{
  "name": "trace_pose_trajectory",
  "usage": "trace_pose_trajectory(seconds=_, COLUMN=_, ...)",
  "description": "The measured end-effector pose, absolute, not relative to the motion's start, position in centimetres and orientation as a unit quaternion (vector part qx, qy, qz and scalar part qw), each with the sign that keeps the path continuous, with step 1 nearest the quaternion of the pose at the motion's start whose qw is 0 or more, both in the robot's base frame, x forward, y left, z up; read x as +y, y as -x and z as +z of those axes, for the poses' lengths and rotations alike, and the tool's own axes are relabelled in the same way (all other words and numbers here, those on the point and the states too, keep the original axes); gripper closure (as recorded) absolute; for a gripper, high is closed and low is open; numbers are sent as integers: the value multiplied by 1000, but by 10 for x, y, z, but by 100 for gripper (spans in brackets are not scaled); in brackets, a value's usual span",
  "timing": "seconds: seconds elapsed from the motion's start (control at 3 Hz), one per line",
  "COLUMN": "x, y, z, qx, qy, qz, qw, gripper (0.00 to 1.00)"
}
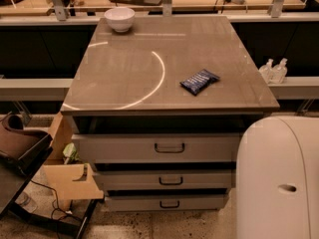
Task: Place 7up can upright
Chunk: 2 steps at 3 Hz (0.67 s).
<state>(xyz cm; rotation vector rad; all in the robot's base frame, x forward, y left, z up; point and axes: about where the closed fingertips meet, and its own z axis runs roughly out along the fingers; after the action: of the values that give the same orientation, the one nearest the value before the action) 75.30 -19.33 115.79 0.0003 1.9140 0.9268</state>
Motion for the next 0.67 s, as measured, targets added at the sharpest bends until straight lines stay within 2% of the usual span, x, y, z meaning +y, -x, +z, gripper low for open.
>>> trace_pose_trajectory(seconds=0.67, x=-191, y=-754, z=1161, qx=783, qy=-21, qz=396, qw=478, gripper=100)
